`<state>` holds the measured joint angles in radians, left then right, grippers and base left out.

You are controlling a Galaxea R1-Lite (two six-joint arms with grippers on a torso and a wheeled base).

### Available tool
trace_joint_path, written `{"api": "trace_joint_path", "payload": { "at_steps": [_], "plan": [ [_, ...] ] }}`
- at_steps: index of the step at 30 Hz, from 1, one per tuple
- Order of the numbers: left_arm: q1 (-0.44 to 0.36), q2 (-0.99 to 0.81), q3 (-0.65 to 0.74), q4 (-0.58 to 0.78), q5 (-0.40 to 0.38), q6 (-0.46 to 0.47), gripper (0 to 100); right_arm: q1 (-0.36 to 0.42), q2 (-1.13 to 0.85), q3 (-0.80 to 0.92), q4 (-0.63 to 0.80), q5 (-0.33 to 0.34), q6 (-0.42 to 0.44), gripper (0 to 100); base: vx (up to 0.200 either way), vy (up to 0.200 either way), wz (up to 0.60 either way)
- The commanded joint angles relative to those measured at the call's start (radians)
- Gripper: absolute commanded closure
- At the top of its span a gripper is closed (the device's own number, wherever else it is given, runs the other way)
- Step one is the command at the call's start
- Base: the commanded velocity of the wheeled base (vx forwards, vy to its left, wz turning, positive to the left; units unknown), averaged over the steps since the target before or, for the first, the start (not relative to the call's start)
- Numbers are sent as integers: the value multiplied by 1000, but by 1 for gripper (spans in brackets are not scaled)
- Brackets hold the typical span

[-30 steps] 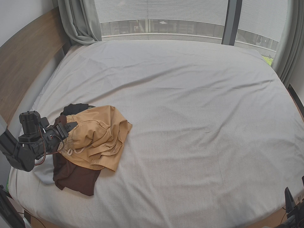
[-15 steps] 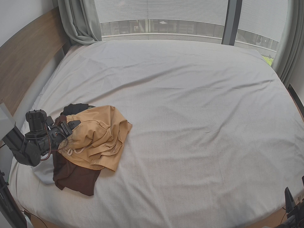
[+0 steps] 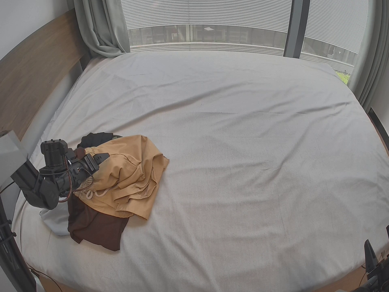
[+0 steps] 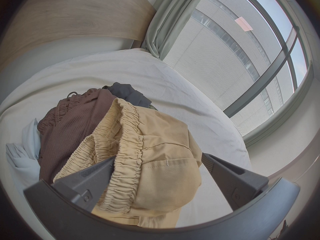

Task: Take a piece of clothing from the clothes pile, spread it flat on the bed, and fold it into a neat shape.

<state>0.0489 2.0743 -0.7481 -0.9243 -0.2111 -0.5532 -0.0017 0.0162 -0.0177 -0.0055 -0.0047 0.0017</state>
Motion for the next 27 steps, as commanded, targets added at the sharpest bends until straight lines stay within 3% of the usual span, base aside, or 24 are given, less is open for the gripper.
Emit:
{"api": "trace_joint_path", "payload": {
  "at_steps": [1,22,23,27],
  "plan": [
    [-8,13,-17,1,1,-1,0,0,-16,18,-1,0,0,0,0,0,0],
    [-14,70,-76,-8,7,-67,0,0,-15,18,-1,0,0,0,0,0,0],
    [-14,72,-76,-8,7,-67,100,0,-16,18,-1,0,0,0,0,0,0],
    [-14,78,-77,-8,-1,-67,100,0,-15,18,-1,0,0,0,0,0,0]
  ]
}}
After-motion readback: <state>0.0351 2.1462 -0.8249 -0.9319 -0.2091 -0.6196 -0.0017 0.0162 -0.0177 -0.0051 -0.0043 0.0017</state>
